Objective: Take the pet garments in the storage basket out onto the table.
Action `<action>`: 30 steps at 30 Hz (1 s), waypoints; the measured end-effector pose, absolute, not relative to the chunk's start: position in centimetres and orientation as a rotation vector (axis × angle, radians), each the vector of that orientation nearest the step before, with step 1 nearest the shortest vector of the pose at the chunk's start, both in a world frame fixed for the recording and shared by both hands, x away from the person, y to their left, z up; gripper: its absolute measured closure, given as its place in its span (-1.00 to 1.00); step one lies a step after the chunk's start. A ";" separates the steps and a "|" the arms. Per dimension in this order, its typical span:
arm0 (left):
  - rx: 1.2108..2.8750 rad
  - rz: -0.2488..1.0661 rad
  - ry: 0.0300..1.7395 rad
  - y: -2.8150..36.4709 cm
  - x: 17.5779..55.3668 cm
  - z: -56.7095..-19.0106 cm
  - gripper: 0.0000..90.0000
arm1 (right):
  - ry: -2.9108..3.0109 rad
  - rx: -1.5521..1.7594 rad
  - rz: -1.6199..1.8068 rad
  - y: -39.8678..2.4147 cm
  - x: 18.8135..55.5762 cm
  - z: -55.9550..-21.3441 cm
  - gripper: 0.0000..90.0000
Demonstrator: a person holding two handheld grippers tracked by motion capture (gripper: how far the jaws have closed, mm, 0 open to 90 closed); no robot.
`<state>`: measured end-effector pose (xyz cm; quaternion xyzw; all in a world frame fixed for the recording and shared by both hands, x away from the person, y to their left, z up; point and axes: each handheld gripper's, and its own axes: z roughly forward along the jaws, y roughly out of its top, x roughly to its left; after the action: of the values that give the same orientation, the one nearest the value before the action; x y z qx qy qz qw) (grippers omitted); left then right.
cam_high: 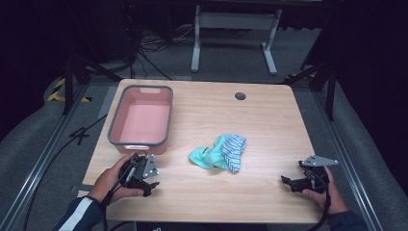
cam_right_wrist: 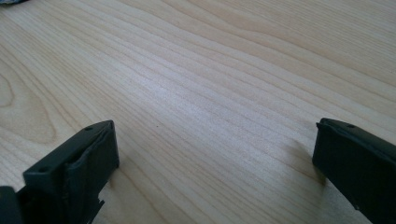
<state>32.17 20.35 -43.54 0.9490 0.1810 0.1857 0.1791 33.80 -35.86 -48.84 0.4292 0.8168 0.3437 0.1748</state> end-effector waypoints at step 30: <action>2.349 0.338 0.839 30.0 30.6 -47.3 -0.64 | 2.313 1.217 0.974 -35.9 33.8 -48.9 -0.98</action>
<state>30.59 30.03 -47.34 0.8881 0.3173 0.1277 0.3072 33.79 -35.86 -48.85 0.4296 0.8164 0.3440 0.1753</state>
